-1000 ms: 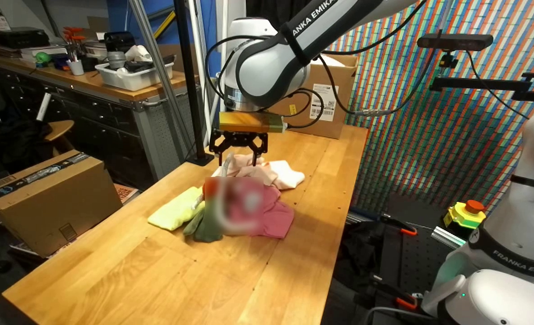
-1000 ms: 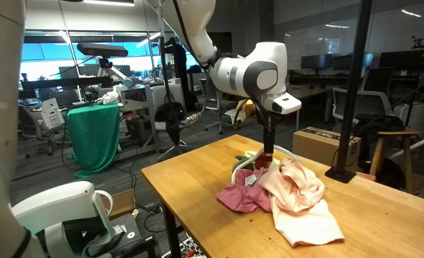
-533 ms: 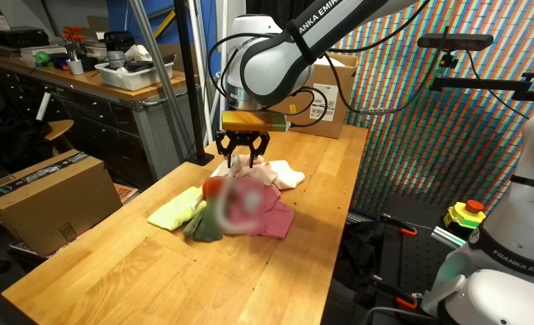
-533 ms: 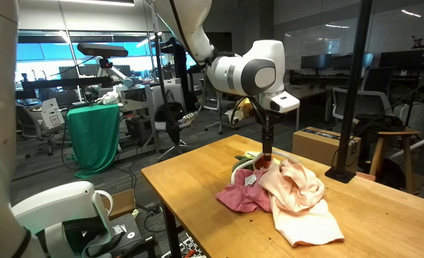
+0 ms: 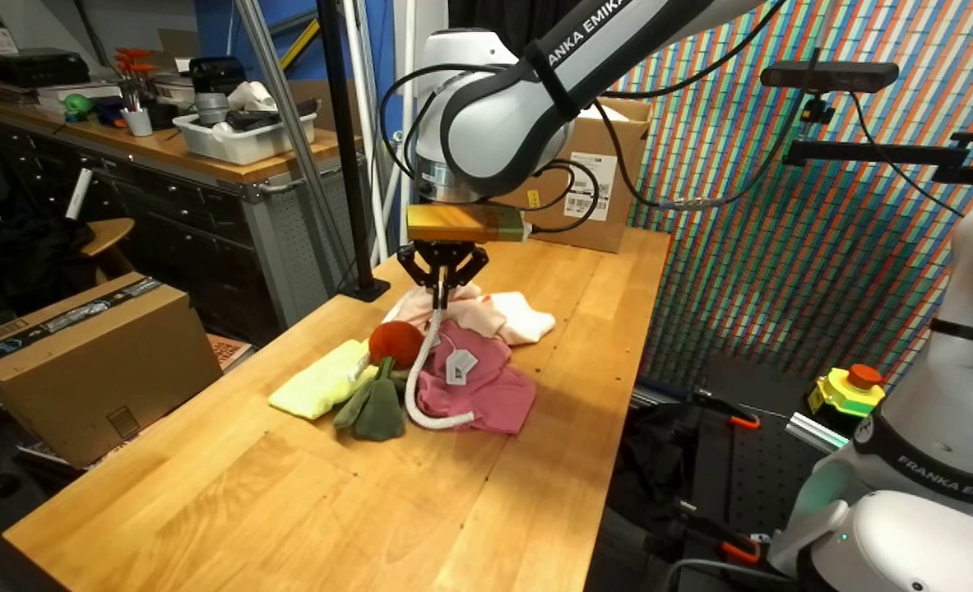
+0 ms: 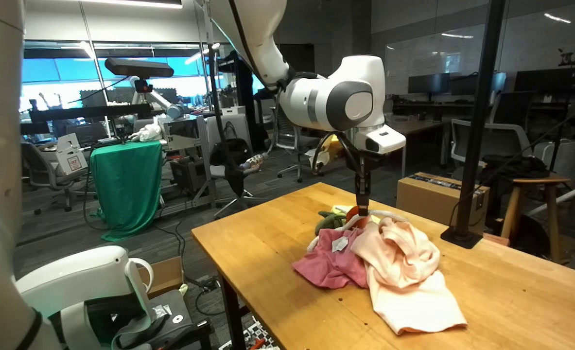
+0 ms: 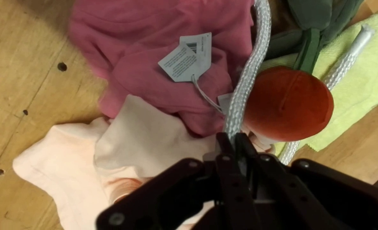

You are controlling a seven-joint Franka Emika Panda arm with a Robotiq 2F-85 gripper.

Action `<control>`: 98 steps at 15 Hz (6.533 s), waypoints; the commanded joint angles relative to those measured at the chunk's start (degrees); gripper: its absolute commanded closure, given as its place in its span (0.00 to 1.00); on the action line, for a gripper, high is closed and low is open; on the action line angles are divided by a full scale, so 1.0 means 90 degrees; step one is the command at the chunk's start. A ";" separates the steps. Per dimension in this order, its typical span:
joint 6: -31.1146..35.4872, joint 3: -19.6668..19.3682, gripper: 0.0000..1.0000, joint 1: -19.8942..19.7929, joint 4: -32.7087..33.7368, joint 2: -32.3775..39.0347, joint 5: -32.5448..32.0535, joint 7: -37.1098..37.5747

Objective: Spread the pile - put the white string on the right, the plush toy on the left and spread the cloths to the sides

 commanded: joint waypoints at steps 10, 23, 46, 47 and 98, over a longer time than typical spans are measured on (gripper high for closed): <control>0.0970 -0.0375 0.91 0.0230 -0.0873 -0.0756 -0.1758 0.1433; 0.0219 -0.0496 0.91 -0.0419 -0.1648 -0.1967 -0.5467 0.4900; -0.1292 -0.0841 0.91 -0.2084 -0.1155 -0.2548 -0.6882 0.4883; -0.1269 -0.0864 0.91 -0.2116 -0.1116 -0.2524 -0.6875 0.4872; -0.1106 0.0884 0.00 -0.0231 -0.1720 -0.2091 -0.0584 -0.3976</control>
